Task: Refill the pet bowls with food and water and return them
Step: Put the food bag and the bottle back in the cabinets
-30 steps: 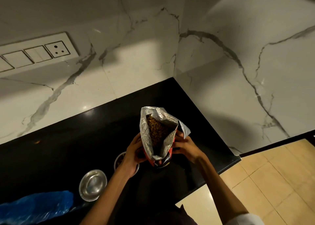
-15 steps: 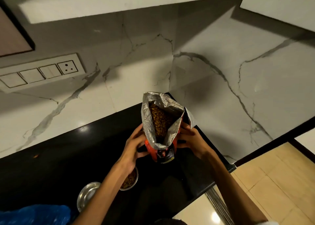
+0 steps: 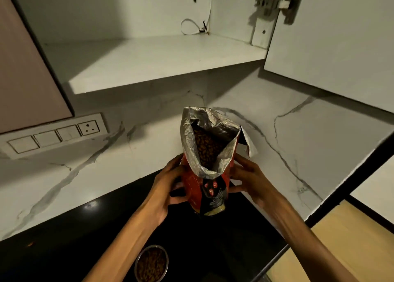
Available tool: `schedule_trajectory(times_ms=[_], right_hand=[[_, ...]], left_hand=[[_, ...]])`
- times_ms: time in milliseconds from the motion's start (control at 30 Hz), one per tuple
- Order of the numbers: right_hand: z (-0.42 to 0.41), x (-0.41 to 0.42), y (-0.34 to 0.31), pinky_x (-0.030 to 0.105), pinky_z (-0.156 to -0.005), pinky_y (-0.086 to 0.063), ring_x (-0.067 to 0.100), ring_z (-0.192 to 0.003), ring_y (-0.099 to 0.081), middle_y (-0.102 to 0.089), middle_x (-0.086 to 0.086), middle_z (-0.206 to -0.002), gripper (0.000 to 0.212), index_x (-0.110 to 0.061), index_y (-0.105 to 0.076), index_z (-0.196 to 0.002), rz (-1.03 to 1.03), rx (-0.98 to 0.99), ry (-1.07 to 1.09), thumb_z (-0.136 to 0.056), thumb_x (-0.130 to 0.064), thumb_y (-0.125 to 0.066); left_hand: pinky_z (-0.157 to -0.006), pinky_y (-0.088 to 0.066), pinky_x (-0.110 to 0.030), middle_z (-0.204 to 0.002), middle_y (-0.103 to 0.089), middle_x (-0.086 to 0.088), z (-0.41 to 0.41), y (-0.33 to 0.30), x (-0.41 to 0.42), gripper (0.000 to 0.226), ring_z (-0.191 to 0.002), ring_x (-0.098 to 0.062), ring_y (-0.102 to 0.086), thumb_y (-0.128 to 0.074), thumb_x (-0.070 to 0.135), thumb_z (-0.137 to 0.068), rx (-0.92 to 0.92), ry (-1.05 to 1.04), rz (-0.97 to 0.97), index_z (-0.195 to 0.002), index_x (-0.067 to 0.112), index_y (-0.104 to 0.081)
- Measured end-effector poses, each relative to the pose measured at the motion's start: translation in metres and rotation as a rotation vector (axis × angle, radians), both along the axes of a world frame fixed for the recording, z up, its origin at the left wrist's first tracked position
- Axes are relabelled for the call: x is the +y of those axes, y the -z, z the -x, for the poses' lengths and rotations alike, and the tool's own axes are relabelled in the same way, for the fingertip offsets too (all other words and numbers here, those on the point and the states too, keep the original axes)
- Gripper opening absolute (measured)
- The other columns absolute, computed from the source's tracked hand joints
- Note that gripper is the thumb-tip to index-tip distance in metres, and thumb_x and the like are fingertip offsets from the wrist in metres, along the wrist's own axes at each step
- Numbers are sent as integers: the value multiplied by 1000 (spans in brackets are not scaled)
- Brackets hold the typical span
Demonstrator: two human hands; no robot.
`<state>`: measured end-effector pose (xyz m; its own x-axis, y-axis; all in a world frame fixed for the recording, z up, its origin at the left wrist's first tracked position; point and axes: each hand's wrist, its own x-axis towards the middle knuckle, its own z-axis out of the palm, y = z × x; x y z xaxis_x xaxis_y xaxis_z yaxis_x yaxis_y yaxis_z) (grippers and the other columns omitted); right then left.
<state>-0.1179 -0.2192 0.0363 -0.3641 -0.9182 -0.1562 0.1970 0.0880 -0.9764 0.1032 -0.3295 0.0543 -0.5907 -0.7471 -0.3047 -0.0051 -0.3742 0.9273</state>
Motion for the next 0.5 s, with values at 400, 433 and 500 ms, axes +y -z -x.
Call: schedule_trajectory(times_ms=[400,433,500], right_hand=[[17,23,-97,41,-67,-63,33,-106,-73,-75,11,-121,50,-35,-64,-135,47,109,51,-86,-30,-68],[18,27,-102,40,-65,-62,33,-103,-72,-75,12,-121,46,-35,-67,-133,51,120,54,-87,-29,-68],[20,34,-110,41,-66,-62,33,-100,-72,-75,12,-120,43,-36,-71,-129,51,147,45,-86,-32,-72]], left_hand=[[-81,-64,-48,-121,-69,-8,15,-113,26,22,-108,-34,-70,-69,38,-91,-39,19,17,-112,34,-76],[-81,-64,-49,-120,-68,-10,16,-118,30,20,-107,-34,-70,-70,38,-91,-37,17,-6,-109,32,-76],[-84,-63,-53,-117,-68,-13,17,-127,39,19,-105,-36,-71,-71,37,-90,-25,22,-38,-107,29,-74]])
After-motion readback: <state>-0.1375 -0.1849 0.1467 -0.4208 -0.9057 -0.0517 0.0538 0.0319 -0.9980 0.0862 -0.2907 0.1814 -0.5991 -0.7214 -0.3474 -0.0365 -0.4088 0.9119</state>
